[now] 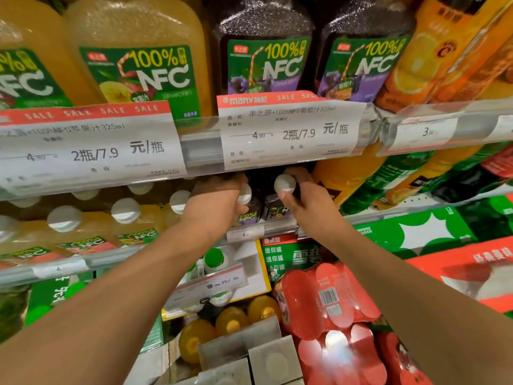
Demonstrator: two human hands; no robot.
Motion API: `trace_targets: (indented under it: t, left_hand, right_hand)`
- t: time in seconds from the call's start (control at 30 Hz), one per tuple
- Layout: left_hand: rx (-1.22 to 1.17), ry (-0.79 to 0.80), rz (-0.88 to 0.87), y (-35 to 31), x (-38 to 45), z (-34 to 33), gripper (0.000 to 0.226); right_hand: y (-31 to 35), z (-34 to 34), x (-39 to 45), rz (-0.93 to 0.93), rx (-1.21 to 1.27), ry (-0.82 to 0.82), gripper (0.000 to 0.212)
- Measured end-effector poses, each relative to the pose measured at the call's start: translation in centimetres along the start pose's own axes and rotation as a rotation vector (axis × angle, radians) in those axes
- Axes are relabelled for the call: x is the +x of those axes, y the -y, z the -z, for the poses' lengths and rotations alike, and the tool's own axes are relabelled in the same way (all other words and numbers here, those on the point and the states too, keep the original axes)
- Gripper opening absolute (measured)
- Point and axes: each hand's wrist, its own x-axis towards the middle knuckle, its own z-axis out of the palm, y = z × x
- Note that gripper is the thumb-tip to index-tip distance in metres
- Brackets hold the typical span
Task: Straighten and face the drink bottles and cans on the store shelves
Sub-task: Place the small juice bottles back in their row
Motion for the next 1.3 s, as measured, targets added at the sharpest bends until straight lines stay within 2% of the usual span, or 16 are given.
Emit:
trace_targets:
  t: [0.1, 0.23, 0.47, 0.63, 0.8, 0.97, 1.07, 1.17, 1.3]
  left_hand:
    - [-0.001, 0.015, -0.005, 0.2, 0.1, 0.1, 0.041]
    - [-0.018, 0.048, 0.008, 0.3, 0.3, 0.3, 0.04]
    - [-0.042, 0.074, 0.053, 0.1, -0.2, 0.0, 0.043]
    - [-0.097, 0.156, 0.043, -0.3, -1.2, 0.5, 0.077]
    - [-0.204, 0.109, 0.057, -1.3, -5.4, 4.0, 0.053]
    - [-0.329, 0.207, 0.04, -3.5, -12.6, 8.8, 0.04]
    - [-0.312, 0.236, 0.02, -4.5, -16.7, 11.7, 0.035]
    - [-0.318, 0.234, 0.049, -5.2, -20.1, 14.5, 0.038]
    - [-0.309, 0.183, 0.082, -5.5, -24.1, 18.3, 0.043]
  right_hand:
    - [-0.3, 0.1, -0.1, -0.037, -0.018, 0.043, 0.037]
    - [-0.2, 0.8, -0.5, 0.029, 0.016, 0.055, 0.039]
    - [0.4, 0.3, -0.7, -0.065, 0.01, 0.047, 0.043]
    - [1.0, 0.8, -0.6, -0.142, -0.038, 0.139, 0.039]
    - [2.8, 5.0, -5.8, -0.03, 0.057, 0.09, 0.058]
    - [6.5, 9.5, -13.0, -0.057, 0.181, 0.302, 0.047]
    - [9.2, 12.3, -16.4, -0.08, 0.256, 0.328, 0.043]
    - [11.9, 14.6, -19.0, 0.013, 0.205, 0.302, 0.029]
    - [14.8, 18.0, -21.3, 0.057, 0.207, 0.332, 0.031]
